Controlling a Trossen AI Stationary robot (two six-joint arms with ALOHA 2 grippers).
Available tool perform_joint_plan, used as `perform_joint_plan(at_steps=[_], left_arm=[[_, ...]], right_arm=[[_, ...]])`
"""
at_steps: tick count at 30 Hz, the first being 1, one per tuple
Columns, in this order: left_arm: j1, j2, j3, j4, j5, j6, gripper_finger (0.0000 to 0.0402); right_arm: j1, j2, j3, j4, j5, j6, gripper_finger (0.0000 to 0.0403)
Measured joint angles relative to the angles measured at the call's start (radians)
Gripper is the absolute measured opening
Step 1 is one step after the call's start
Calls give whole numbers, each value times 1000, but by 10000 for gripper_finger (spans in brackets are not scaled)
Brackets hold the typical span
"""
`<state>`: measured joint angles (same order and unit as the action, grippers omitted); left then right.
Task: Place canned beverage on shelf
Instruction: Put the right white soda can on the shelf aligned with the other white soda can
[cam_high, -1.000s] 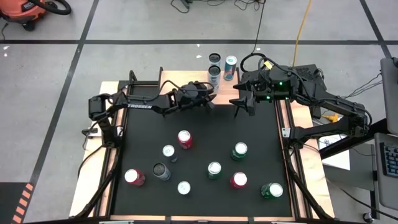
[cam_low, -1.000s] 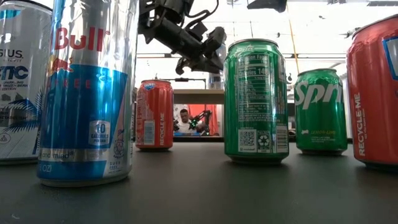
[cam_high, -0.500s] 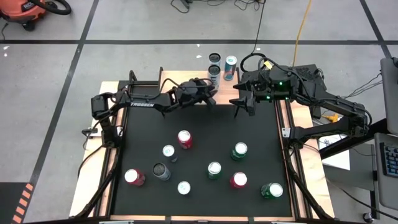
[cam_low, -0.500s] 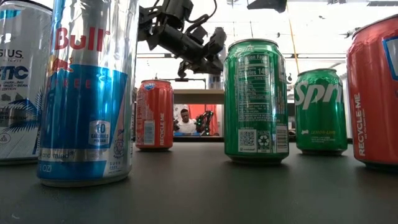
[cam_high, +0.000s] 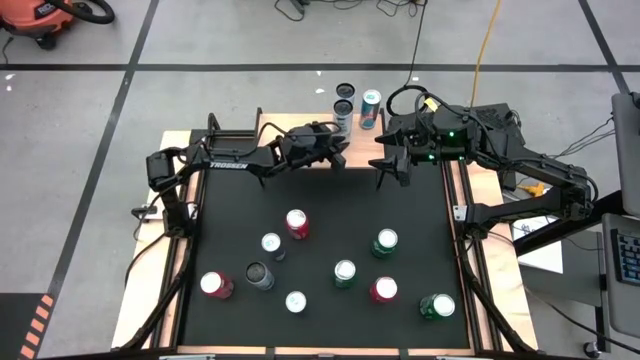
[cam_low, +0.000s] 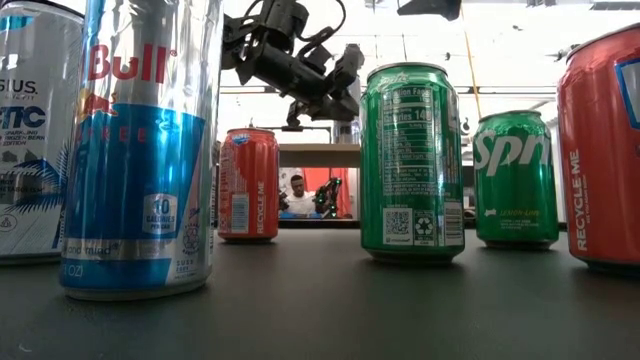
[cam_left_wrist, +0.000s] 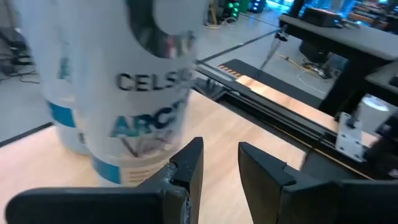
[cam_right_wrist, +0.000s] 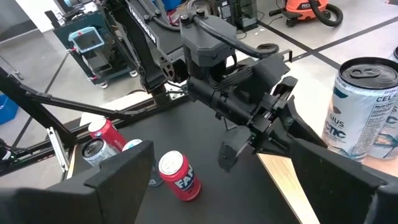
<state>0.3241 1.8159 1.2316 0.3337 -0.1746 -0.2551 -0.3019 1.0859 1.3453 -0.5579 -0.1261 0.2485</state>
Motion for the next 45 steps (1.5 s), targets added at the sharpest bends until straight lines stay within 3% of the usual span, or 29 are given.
perform_joint_plan(at_steps=[6,11,15,25,45], left_arm=[[-29,-77,7,-146,28,-1,101],[-26,-166,30,-368,-108,63,101],[37,-168,33,-362,-76,185,101],[171,-122,32,-305,107,191,101],[137,-120,32,-304,151,185,102]], right_arm=[[0,0,0,-12,0,0,357],[0,0,0,-30,0,12,357],[0,0,0,-39,0,-20,357],[0,0,0,-48,0,-36,357],[0,-1,0,-45,29,-44,357]])
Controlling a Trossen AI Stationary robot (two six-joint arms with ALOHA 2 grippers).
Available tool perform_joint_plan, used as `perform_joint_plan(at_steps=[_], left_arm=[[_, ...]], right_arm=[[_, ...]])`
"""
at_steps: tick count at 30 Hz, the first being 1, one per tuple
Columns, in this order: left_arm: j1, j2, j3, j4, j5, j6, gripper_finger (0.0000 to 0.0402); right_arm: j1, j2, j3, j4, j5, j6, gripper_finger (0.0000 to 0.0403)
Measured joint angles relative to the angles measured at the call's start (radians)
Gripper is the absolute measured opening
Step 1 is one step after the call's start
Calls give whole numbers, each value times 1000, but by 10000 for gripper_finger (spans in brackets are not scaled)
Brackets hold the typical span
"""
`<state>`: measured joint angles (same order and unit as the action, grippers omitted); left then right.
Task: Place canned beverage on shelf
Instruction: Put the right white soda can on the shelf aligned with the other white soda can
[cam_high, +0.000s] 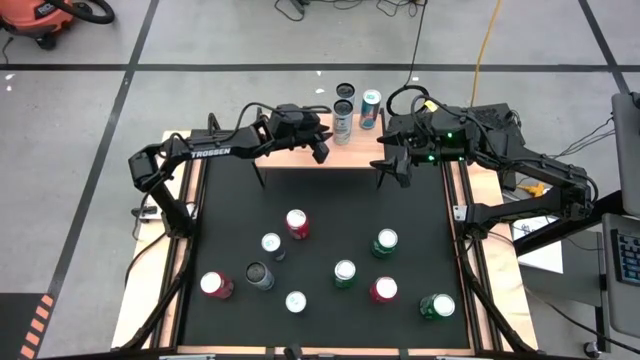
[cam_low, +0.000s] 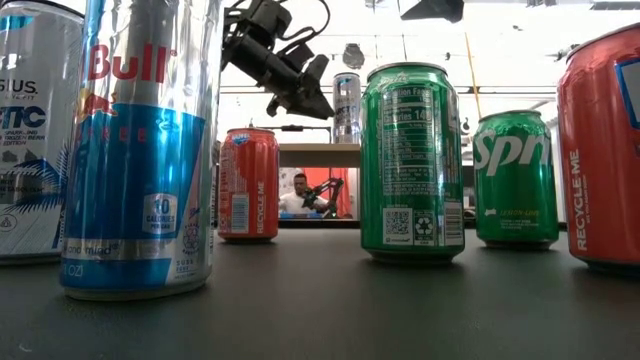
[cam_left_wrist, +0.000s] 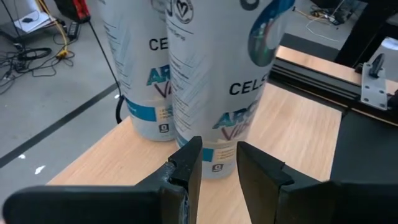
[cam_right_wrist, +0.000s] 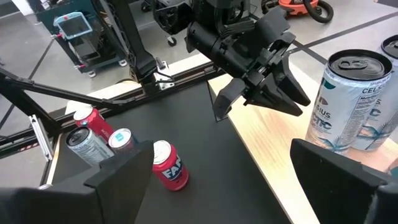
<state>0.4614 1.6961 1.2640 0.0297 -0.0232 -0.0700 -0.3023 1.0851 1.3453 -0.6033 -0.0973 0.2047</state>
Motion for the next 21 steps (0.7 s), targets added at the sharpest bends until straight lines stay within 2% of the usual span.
perform_joint_plan(at_steps=[8,21], left_arm=[[0,35,0,69,-5,-3,102],[-5,37,0,68,17,-4,102]], right_arm=[[0,0,0,0,0,0,357],[0,0,0,0,1,18,357]])
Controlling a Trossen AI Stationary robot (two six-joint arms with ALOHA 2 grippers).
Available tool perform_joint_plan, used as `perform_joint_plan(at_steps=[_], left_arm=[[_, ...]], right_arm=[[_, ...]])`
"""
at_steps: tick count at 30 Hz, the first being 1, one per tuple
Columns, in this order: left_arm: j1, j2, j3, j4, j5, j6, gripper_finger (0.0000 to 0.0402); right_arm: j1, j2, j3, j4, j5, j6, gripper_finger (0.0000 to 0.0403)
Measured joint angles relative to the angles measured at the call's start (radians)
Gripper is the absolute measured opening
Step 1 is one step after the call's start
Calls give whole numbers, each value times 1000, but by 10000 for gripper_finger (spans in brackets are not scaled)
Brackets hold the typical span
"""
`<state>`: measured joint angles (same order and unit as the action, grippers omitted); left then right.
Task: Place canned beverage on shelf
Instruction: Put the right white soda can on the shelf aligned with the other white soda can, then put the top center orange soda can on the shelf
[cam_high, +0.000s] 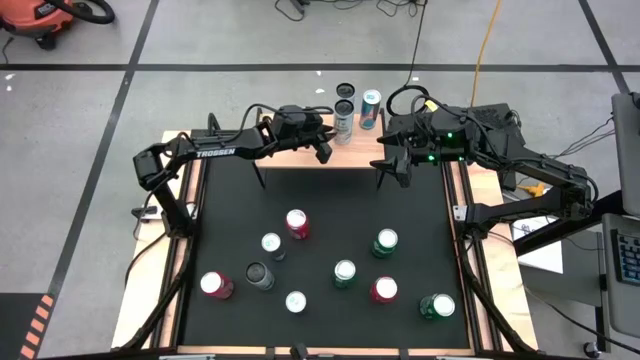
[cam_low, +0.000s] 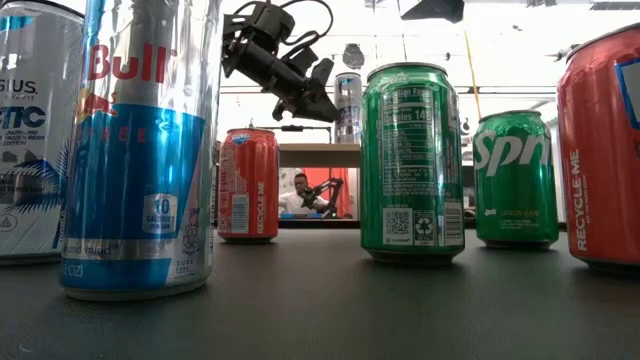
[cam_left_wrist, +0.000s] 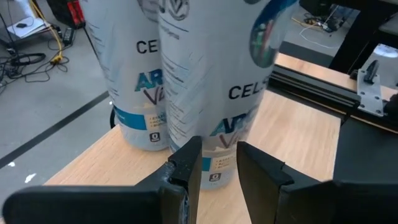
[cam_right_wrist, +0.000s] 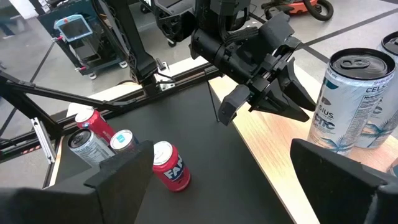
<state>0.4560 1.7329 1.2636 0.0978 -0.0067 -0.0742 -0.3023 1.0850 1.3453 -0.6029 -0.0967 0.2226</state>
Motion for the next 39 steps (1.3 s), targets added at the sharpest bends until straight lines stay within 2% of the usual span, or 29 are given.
perform_joint_plan(at_steps=[10,14,23,28,36,39], left_arm=[[-42,0,0,-3,6,-4,102],[-70,-27,-2,-24,16,-76,102],[-211,-212,0,-249,42,-103,102],[-312,-299,0,-411,41,-108,102],[-441,-367,0,-577,-73,-223,102],[-479,-371,0,-615,-85,-269,102]], right_arm=[[0,0,0,0,0,-2,357],[0,0,0,0,0,1,357],[1,0,0,-8,-13,23,357],[2,0,0,-40,-69,67,357],[22,-1,0,-120,-168,152,357],[40,-1,0,-178,-171,163,357]])
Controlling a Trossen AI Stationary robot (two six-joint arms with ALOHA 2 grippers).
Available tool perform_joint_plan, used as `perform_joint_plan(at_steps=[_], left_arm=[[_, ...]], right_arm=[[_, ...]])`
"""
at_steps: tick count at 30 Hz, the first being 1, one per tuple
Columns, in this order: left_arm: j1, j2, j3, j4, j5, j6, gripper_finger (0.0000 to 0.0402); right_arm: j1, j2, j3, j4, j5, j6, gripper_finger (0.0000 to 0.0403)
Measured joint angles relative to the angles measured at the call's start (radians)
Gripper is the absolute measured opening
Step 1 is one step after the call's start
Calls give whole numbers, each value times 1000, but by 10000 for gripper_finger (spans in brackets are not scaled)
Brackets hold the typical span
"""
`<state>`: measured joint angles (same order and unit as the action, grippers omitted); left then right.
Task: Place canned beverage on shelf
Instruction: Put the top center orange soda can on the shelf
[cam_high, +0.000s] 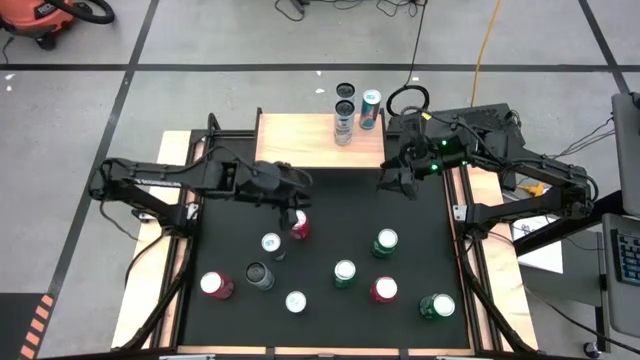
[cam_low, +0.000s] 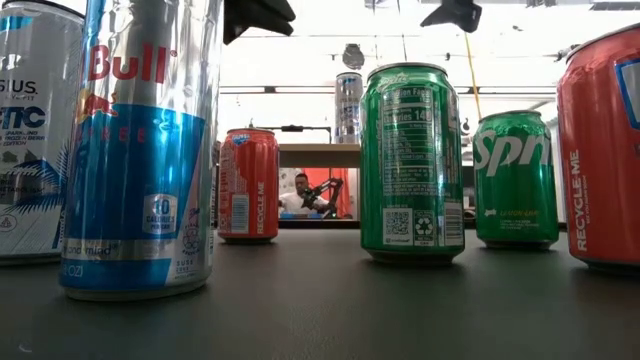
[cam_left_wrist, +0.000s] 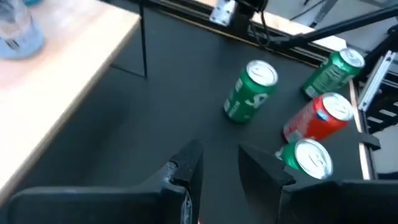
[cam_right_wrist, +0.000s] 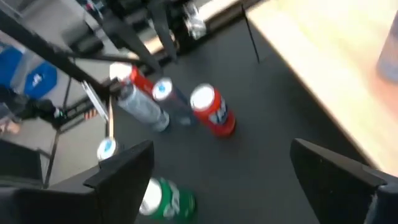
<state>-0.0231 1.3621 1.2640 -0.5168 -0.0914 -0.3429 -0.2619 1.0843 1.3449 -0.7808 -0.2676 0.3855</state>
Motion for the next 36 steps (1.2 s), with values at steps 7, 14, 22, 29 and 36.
perform_joint_plan(at_steps=[7,14,22,29,36], left_arm=[[-64,0,0,-21,-14,-102,102],[-98,0,0,-15,-24,-206,102],[-173,0,122,-122,-55,-228,102],[-221,0,248,-425,-123,-368,102],[-252,0,257,-679,-39,-538,102]], right_arm=[[50,-17,0,-122,0,41,357],[74,-66,0,-220,-8,19,357],[74,-121,0,-409,-21,-92,357],[74,-147,0,-424,4,-178,357],[74,-158,0,-443,4,-186,357]])
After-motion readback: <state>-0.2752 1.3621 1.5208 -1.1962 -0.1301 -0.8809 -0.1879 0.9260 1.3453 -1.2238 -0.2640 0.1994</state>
